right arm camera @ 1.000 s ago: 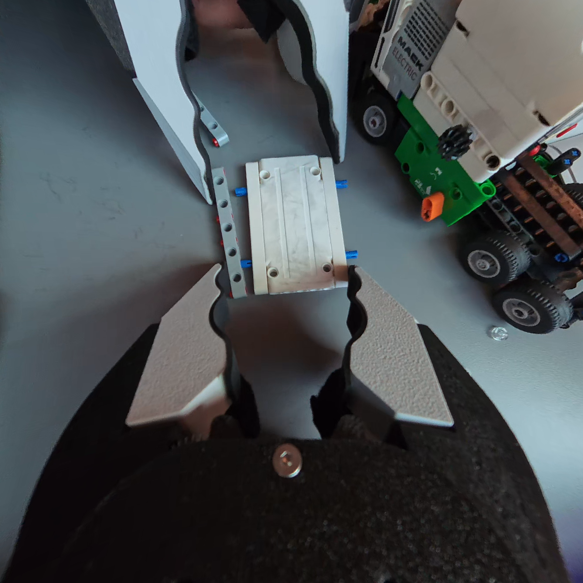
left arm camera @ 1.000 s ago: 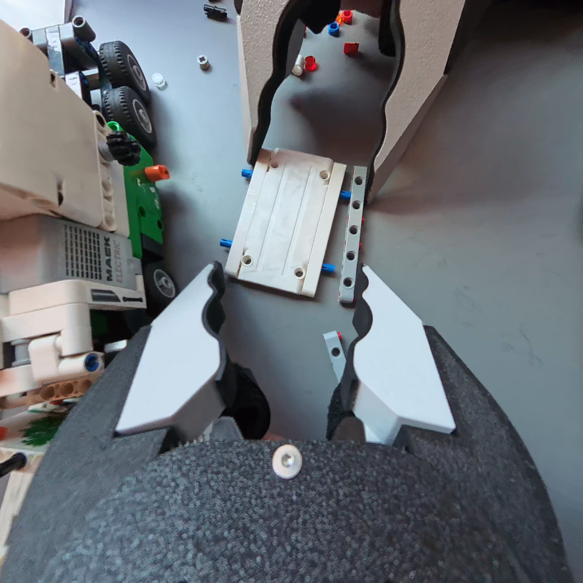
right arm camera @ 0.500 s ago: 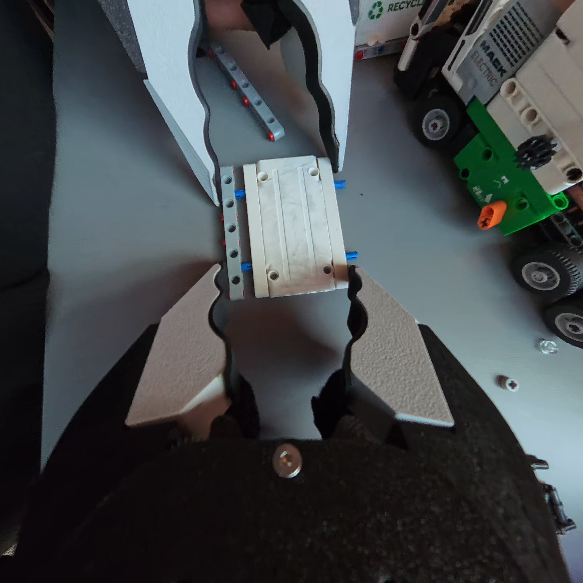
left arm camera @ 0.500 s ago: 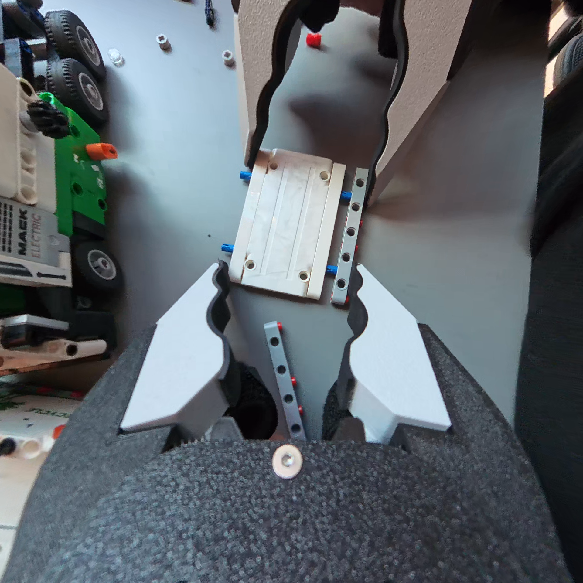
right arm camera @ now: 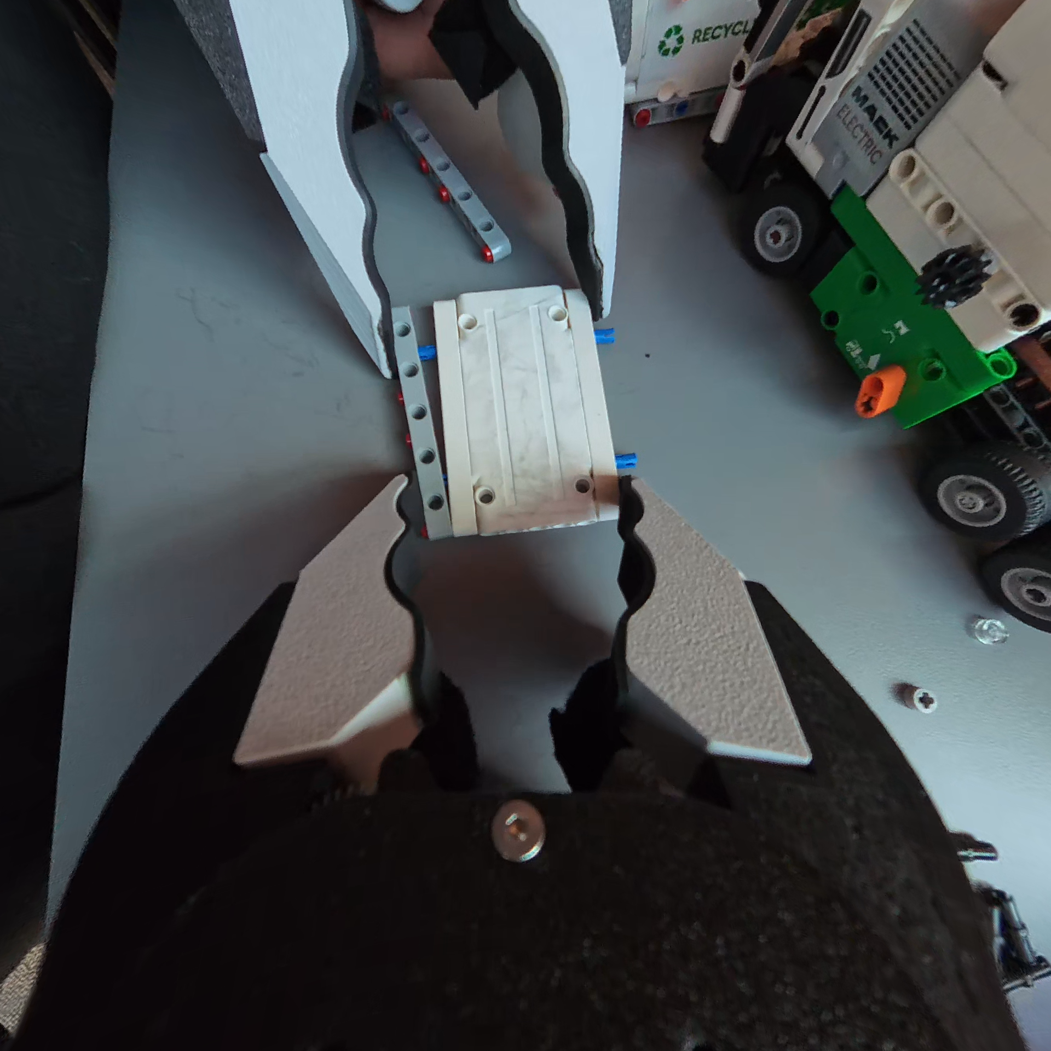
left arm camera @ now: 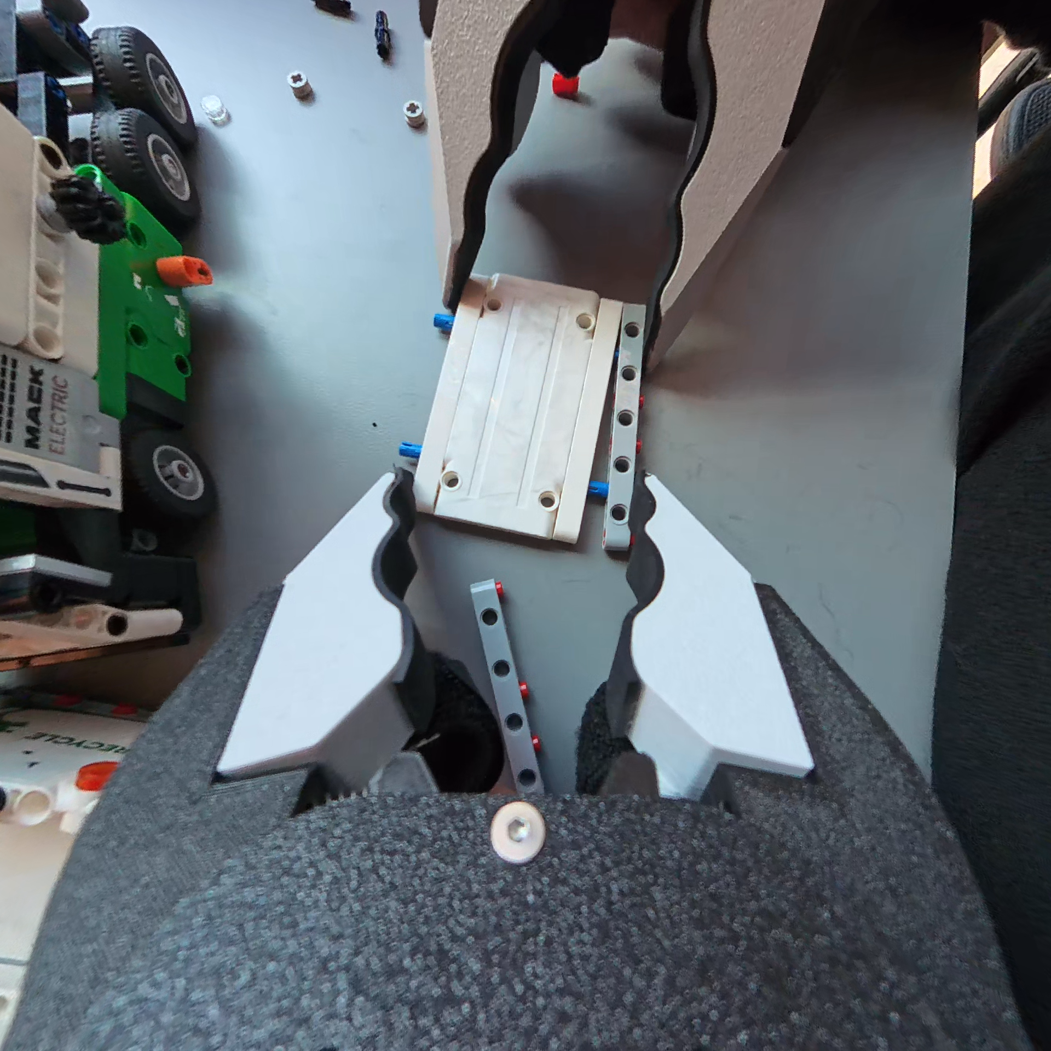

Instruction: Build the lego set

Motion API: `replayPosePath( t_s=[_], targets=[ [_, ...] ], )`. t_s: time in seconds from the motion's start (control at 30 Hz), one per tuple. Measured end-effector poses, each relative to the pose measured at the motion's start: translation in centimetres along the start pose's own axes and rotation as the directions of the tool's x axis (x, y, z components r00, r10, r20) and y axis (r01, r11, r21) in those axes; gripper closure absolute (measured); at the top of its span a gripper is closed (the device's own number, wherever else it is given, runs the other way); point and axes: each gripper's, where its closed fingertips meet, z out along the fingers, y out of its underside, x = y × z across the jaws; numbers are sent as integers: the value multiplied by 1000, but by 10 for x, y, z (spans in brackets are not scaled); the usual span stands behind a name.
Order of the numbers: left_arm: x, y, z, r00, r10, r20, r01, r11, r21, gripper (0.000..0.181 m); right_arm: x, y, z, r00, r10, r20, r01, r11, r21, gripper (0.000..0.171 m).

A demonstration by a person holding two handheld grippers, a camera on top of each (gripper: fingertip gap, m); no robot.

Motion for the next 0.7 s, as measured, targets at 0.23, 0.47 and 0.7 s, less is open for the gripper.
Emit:
replayPosePath(
  t_s=[0.23, 0.47, 0.7],
  targets=[
    [0, -1, 1, 1000, -16, 15, 16, 1000, -5, 107, 0, -5, -1, 999, -1, -33, -2, 997, -83, 95],
    [2, -2, 1, 999, -38, 36, 39, 999, -14, 107, -12, -26, 16, 997, -42, 67, 47, 995, -88, 95],
    [6, 5, -4, 1000, -13, 3, 13, 1000, -5, 102, -9, -25, 24, 994, -69, 84, 77, 992, -100, 100]
  ],
)
